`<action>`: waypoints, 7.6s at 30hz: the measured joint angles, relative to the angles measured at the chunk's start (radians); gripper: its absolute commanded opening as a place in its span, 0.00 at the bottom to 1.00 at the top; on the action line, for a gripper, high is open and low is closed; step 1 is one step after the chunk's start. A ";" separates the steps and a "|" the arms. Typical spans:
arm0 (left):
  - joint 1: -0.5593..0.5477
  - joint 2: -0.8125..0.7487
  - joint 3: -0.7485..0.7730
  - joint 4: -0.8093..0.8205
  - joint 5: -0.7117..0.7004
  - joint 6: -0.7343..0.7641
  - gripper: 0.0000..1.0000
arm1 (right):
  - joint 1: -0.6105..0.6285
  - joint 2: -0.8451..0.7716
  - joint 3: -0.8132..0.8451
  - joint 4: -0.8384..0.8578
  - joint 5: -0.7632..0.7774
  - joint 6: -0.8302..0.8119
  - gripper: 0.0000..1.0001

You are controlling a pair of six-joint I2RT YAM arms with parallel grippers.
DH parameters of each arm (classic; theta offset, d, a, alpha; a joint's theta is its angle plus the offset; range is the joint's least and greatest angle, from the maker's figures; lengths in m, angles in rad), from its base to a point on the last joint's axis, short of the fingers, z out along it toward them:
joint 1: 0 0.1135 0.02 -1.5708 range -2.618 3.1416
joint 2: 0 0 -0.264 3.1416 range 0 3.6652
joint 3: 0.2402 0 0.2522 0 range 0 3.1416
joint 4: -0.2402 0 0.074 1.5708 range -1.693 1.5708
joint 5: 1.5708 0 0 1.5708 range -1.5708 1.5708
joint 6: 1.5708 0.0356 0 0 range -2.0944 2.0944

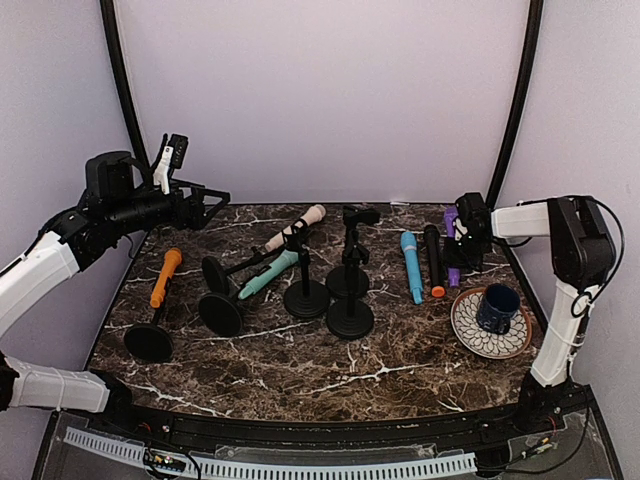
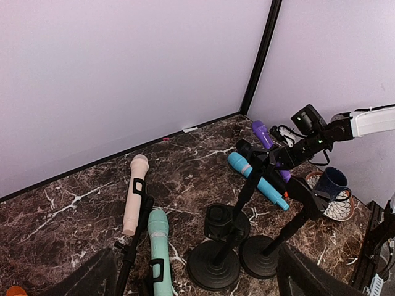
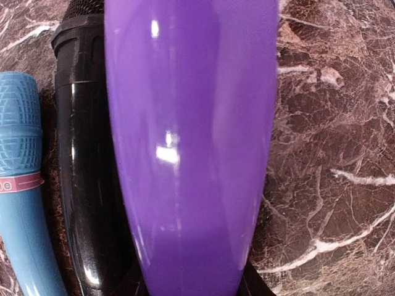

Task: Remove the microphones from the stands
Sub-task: Place the microphone at the corner of the board, then pick up the microphone stand with the microphone from the center of the board, then pass from the left arm to the right, then place the microphone stand with the microphone at the center of the board.

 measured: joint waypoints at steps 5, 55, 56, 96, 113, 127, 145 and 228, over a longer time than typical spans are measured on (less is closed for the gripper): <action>0.000 0.000 0.000 0.000 0.000 0.000 0.92 | 0.000 0.000 0.000 -0.003 -0.017 0.000 0.51; 0.078 0.895 0.507 -0.440 -0.132 0.185 0.58 | 0.000 -0.418 -0.245 0.221 -0.319 -0.022 0.66; 0.079 0.906 0.512 -0.457 -0.134 0.192 0.58 | 0.000 -0.418 -0.246 0.221 -0.324 -0.022 0.66; 0.077 1.028 0.576 -0.603 0.008 0.302 0.06 | 0.000 -0.384 -0.272 0.278 -0.364 -0.015 0.67; 0.067 0.853 0.397 -0.463 -0.176 0.293 0.00 | 0.000 -0.384 -0.281 0.282 -0.364 -0.005 0.67; 0.056 0.447 0.135 -0.128 -0.206 0.230 0.00 | 0.000 -0.467 -0.298 0.324 -0.412 0.037 0.77; -0.267 0.102 -0.056 0.233 -0.126 0.192 0.00 | 0.290 -0.629 -0.171 0.594 -0.678 0.119 0.91; -0.442 -0.041 -0.261 0.243 -0.055 0.065 0.88 | 0.571 -0.520 0.025 0.422 -0.763 -0.082 0.00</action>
